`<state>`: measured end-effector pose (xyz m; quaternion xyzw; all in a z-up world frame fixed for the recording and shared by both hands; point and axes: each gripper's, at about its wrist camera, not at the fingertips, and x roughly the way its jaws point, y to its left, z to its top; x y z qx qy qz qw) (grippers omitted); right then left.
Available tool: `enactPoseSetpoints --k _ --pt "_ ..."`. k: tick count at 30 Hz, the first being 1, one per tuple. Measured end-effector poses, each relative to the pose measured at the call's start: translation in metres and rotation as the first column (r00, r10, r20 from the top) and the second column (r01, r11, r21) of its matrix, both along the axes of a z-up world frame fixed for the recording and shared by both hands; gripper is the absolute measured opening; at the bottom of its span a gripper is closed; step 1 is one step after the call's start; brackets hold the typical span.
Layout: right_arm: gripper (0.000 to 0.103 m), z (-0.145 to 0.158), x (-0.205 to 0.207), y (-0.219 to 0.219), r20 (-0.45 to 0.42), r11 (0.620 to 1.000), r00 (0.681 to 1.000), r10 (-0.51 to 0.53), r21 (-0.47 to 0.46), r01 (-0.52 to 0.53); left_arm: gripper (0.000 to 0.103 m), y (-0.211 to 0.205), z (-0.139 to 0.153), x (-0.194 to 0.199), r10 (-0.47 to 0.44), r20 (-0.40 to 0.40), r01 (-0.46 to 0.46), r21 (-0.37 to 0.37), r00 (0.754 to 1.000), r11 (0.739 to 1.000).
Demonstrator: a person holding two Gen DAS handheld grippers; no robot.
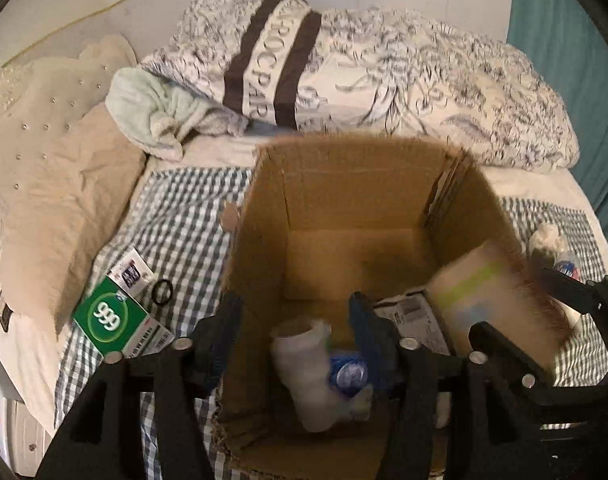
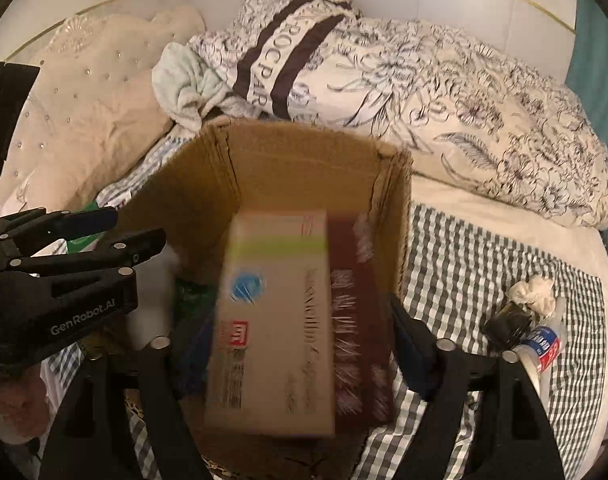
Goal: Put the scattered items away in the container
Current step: 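Lower both held items into the box and open both tools, then move both open tools back toward the items on the cloth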
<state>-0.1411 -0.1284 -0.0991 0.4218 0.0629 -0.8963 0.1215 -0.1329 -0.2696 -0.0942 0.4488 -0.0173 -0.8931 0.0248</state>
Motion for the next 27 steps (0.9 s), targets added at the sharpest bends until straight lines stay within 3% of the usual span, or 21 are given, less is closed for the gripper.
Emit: enactPoseSetpoints --k 10,27 --pt "0.082 0.037 0.016 0.017 -0.099 0.998 0.995 -0.025 -0.056 0.019 0.073 0.014 0.053 0.017 -0.008 -0.148 0.009 0.005 0.989 1.000" --pt "0.087 0.064 0.043 0.083 -0.175 0.983 0.976 -0.131 -0.152 0.105 0.083 0.049 0.067 0.025 -0.024 -0.187 0.028 0.019 0.982 0.999"
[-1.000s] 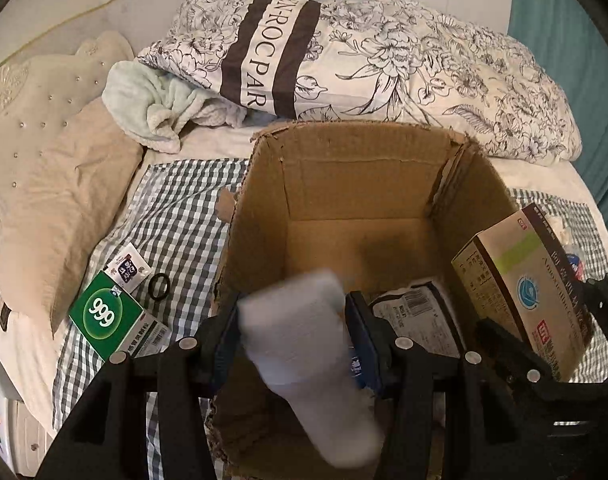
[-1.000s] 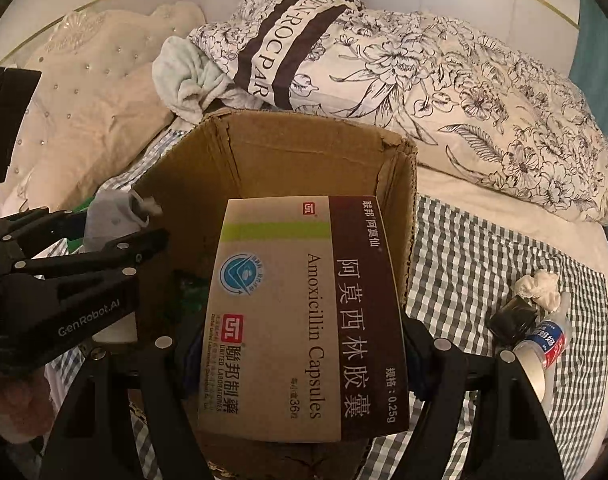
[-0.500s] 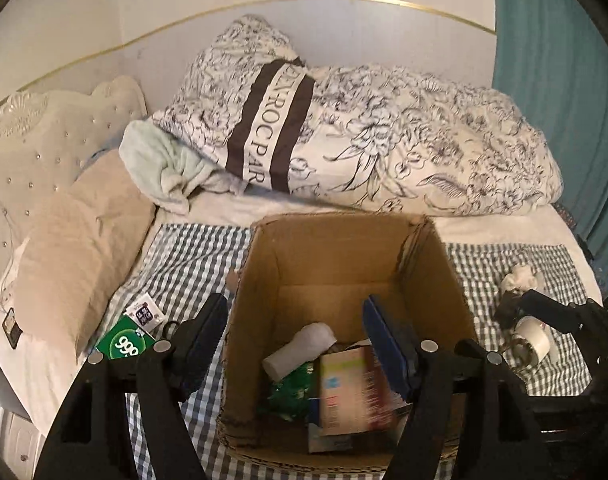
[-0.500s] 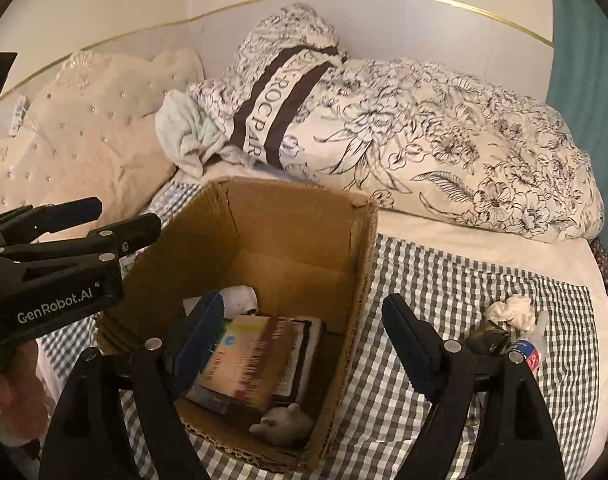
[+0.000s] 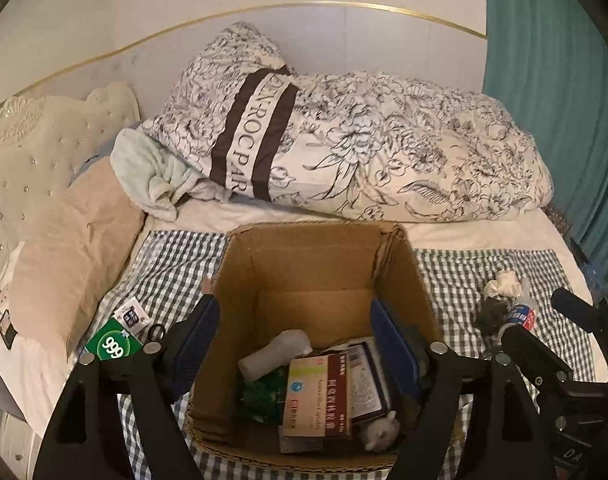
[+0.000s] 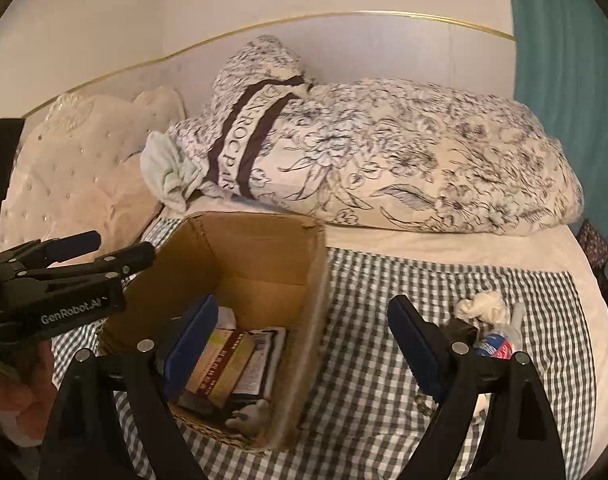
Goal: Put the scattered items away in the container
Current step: 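Move both open tools back toward the items on the cloth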
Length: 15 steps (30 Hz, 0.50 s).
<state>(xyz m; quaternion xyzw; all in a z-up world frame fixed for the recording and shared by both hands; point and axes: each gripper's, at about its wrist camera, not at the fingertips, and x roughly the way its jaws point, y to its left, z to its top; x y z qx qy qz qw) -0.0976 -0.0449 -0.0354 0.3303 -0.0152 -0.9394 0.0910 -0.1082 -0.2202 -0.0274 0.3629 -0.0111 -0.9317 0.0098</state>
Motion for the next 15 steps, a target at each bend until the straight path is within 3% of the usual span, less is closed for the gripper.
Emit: enactPoseSetpoints --k 8,15 --pt "0.093 0.013 0.018 0.047 -0.036 0.997 0.996 -0.081 -0.014 0.080 0.103 0.028 0.013 0.007 -0.015 -0.059 0.017 0.035 0.998 0.999" --pt "0.098 0.024 0.036 0.095 -0.070 0.987 0.984 -0.163 -0.012 0.162 0.103 0.067 0.010 0.011 -0.073 -0.053 0.076 0.051 0.996 0.996"
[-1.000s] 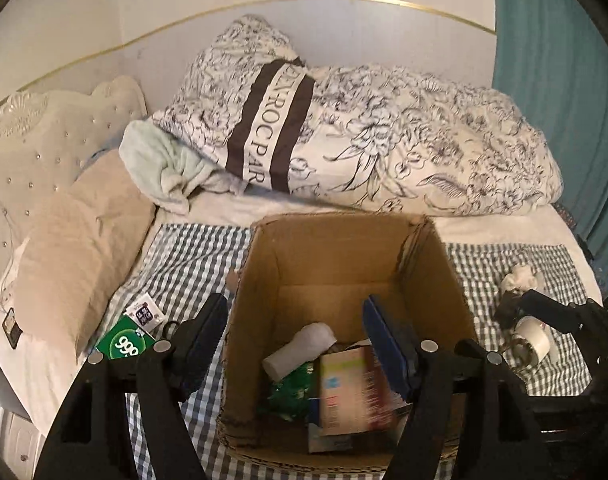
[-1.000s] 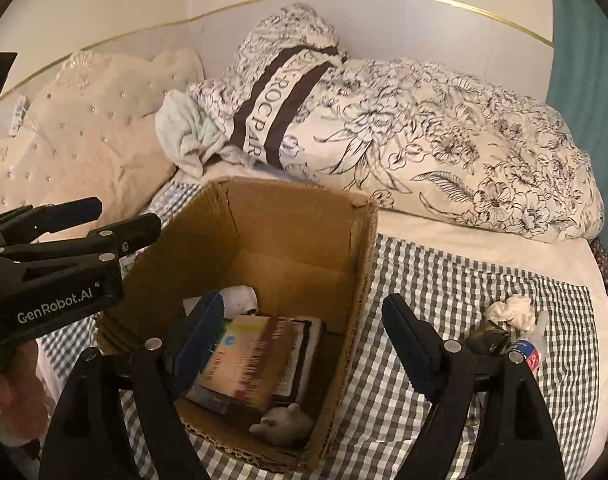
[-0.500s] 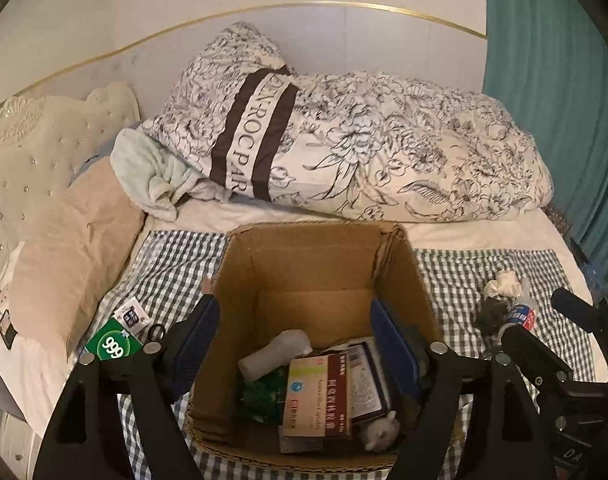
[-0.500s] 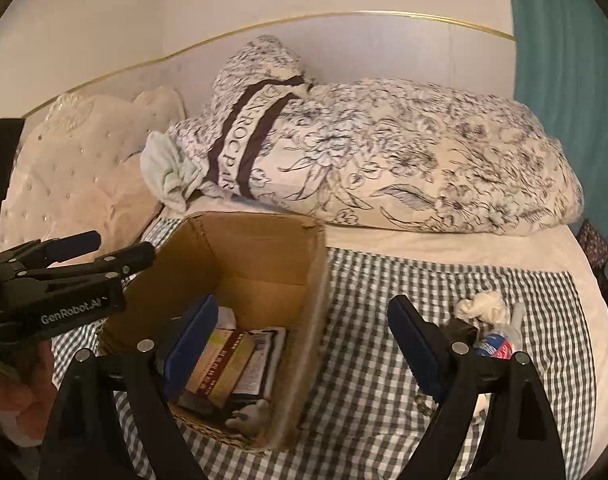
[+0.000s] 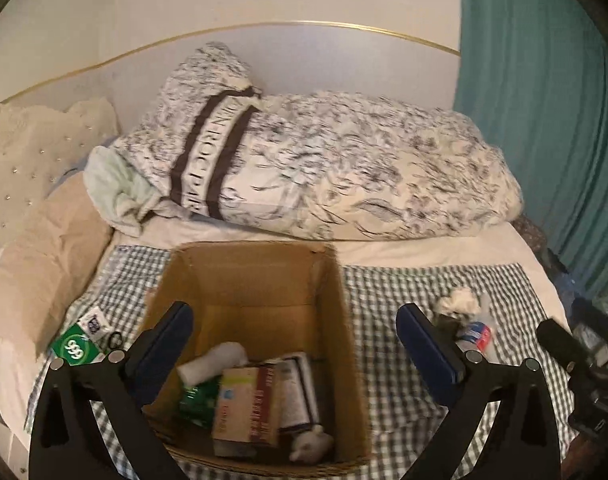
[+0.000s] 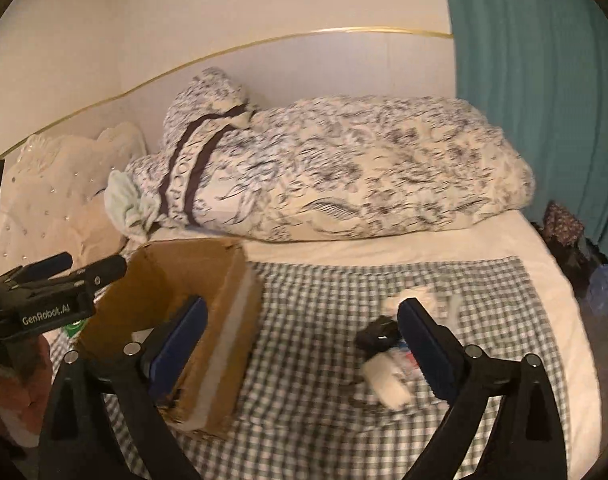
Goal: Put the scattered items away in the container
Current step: 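Move both open tools back toward the items on the cloth, then grasp the white tape roll with the left tool while the right tool approaches the white strip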
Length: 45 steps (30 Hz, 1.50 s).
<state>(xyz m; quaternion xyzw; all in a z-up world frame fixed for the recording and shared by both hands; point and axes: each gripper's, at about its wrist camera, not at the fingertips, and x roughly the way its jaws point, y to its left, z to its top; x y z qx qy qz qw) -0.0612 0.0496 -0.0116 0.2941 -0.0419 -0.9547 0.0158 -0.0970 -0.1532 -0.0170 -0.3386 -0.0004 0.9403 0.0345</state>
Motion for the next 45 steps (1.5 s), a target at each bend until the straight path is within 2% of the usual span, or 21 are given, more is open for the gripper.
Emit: enactPoseSetpoints --k 4,9,16,21,27,40,43,45 --pt "0.099 0.004 0.012 0.030 -0.021 0.997 0.998 -0.066 0.028 0.067 0.103 0.028 -0.002 0.003 -0.054 0.003 0.054 -0.027 0.999 0.998" --pt "0.099 0.006 0.022 0.062 -0.022 0.986 0.988 -0.152 0.059 0.153 0.103 0.061 -0.002 0.005 -0.104 0.005 0.104 -0.024 0.995 0.994" --pt "0.100 0.004 0.032 0.084 -0.030 0.974 0.982 -0.184 0.131 0.186 0.103 0.101 -0.009 0.006 -0.154 0.019 0.155 -0.035 0.988 0.987" --pt "0.100 -0.004 0.036 0.102 -0.014 0.968 0.980 -0.199 0.151 0.199 0.103 0.123 -0.023 0.001 -0.160 0.051 0.162 -0.041 0.986 0.986" --pt "0.100 -0.029 0.038 0.124 0.030 0.962 0.978 -0.209 0.188 0.199 0.103 0.144 -0.053 -0.010 -0.156 0.124 0.162 -0.039 0.980 0.986" --pt "0.099 -0.098 0.021 0.158 0.154 0.975 0.970 -0.187 0.148 0.164 0.103 0.191 -0.114 -0.026 -0.187 0.250 0.207 -0.056 0.950 0.977" --pt "0.097 -0.114 0.016 0.163 0.181 0.979 0.968 -0.175 0.134 0.152 0.103 0.198 -0.126 -0.032 -0.190 0.276 0.212 -0.049 0.942 0.976" --pt "0.091 -0.122 0.012 0.167 0.197 0.982 0.966 -0.167 0.123 0.144 0.103 0.203 -0.134 -0.036 -0.188 0.291 0.211 -0.048 0.938 0.976"
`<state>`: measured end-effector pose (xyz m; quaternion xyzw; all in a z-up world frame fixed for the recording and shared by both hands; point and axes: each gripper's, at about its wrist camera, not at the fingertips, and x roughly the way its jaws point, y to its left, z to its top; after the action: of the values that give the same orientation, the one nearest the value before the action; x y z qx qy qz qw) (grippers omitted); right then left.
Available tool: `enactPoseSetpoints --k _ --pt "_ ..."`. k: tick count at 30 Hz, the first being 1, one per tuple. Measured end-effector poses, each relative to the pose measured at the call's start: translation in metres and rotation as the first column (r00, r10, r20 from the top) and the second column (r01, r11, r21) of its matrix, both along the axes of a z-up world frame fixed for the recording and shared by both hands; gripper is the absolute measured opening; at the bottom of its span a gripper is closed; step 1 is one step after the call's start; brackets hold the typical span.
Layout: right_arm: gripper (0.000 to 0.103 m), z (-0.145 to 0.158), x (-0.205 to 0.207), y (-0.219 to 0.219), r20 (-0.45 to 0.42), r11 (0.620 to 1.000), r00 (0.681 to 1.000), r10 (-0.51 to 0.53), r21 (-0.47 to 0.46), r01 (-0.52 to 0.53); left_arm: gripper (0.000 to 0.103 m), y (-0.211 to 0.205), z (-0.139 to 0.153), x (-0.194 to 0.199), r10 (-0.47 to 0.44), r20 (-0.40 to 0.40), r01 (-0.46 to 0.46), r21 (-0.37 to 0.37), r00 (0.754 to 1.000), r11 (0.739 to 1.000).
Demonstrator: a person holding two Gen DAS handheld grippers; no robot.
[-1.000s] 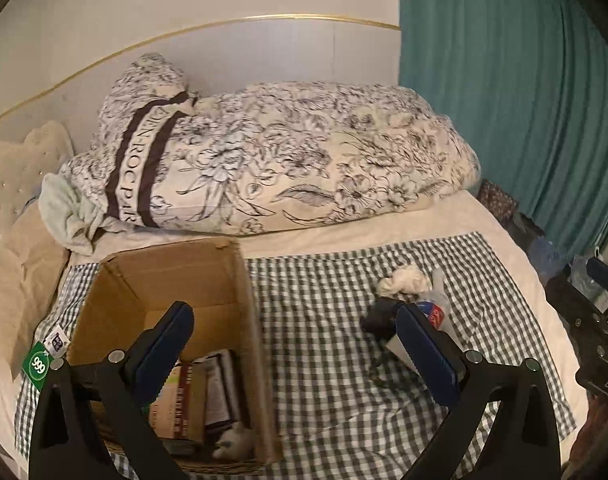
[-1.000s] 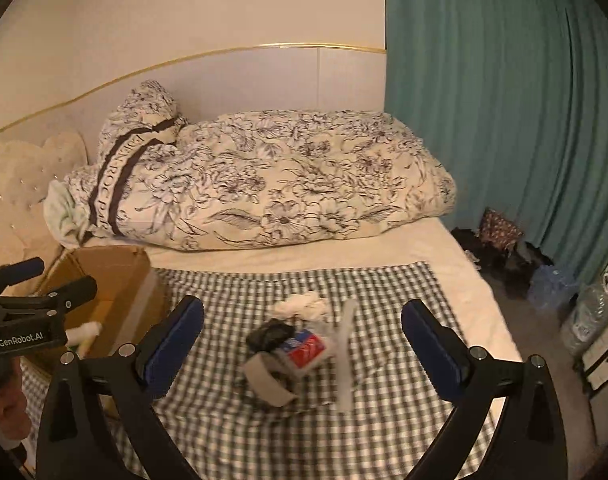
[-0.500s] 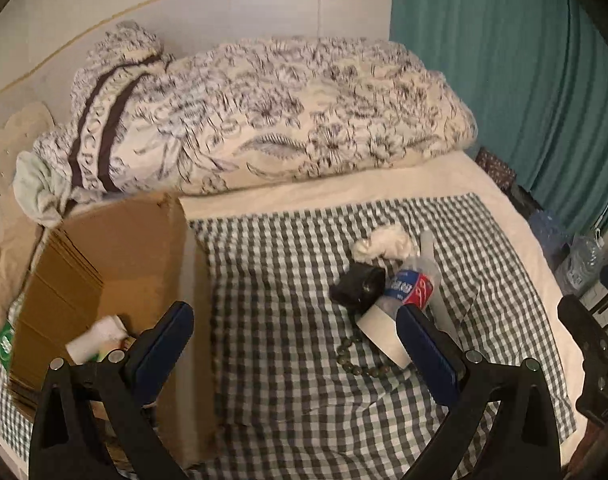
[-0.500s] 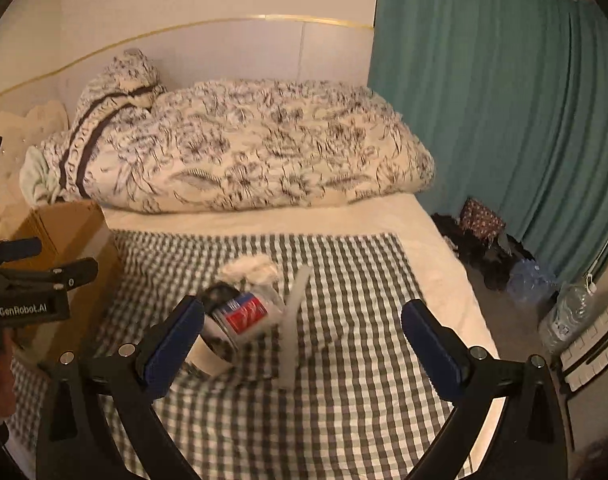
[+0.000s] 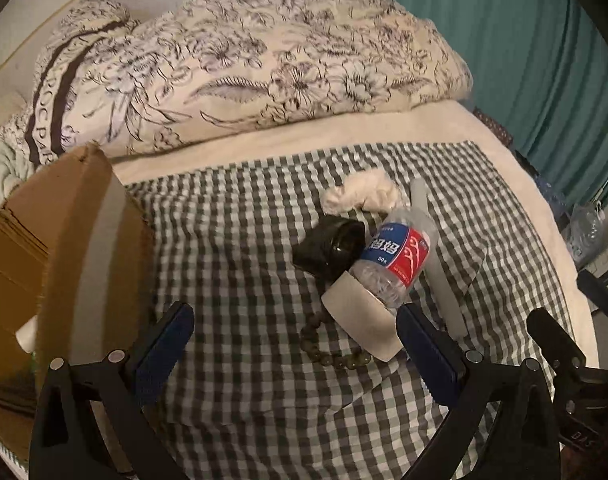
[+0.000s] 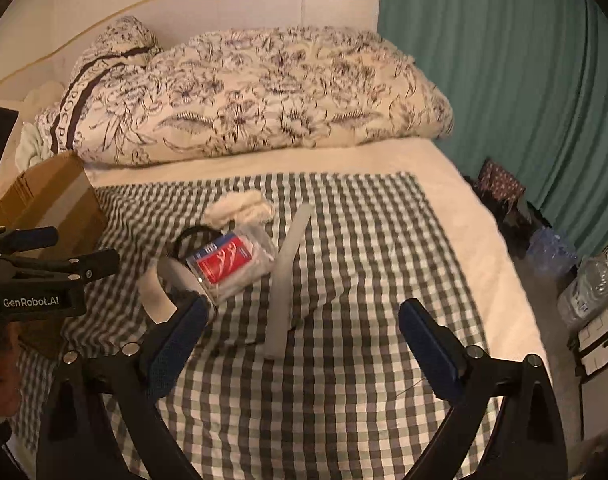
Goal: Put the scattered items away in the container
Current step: 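Grasp the white tape roll with the left tool while the right tool approaches the white strip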
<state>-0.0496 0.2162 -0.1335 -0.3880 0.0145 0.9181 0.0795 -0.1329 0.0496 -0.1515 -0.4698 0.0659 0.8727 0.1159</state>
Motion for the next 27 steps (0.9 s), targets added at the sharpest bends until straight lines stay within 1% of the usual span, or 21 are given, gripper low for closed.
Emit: enactPoseSetpoints --k 2,6,9,13,15,18,21,23,24,26,27 --pt "0.086 -0.009 -0.005 0.004 0.016 1.000 1.000 0.009 -0.016 -0.009 0.103 0.004 -0.007 -0.004 0.001 0.013 -0.001 -0.003 1.000 1.000" --pt "0.082 -0.028 -0.015 0.009 0.047 0.999 0.999 0.021 -0.040 -0.019 0.103 0.010 -0.020 -0.010 -0.001 0.040 0.002 -0.002 0.999 1.000" --pt "0.082 -0.040 -0.023 0.009 0.067 0.998 0.997 0.047 -0.055 -0.044 0.103 0.016 -0.029 -0.014 -0.006 0.057 0.007 -0.004 0.998 1.000" --pt "0.081 -0.050 -0.035 0.007 0.081 0.996 0.994 0.071 -0.055 -0.066 0.103 0.020 -0.037 -0.018 -0.007 0.070 0.006 0.004 0.998 1.000" --pt "0.081 -0.053 -0.039 0.006 0.086 0.995 0.993 0.080 -0.059 -0.075 0.102 0.021 -0.041 -0.019 -0.002 0.077 0.002 0.002 0.997 1.000" --pt "0.081 -0.058 -0.044 0.006 0.090 0.995 0.992 0.087 -0.061 -0.082 0.096 0.023 -0.049 -0.023 -0.004 0.113 0.003 0.007 0.994 1.000" --pt "0.081 -0.063 -0.048 0.007 0.094 0.994 0.991 0.091 -0.066 -0.085 0.086 0.024 -0.056 -0.024 -0.003 0.130 0.001 0.015 0.992 1.000" --pt "0.081 -0.067 -0.053 0.008 0.098 0.993 0.990 0.097 -0.075 -0.089 0.070 0.025 -0.059 -0.026 -0.003 0.144 0.000 0.021 0.990 1.000" --pt "0.081 -0.068 -0.055 0.008 0.099 0.993 0.990 0.099 -0.079 -0.091 0.064 0.025 -0.062 -0.028 0.000 0.159 -0.005 0.027 0.987 1.000" --pt "0.081 -0.072 -0.060 0.008 0.104 0.991 0.989 0.106 -0.089 -0.097 0.041 0.023 -0.067 -0.031 0.004 0.186 -0.010 0.032 0.982 0.999" --pt "0.081 -0.074 -0.063 0.007 0.107 0.990 0.988 0.111 -0.095 -0.101 0.037 0.022 -0.071 -0.032 0.009 0.198 -0.014 0.028 0.980 1.000"
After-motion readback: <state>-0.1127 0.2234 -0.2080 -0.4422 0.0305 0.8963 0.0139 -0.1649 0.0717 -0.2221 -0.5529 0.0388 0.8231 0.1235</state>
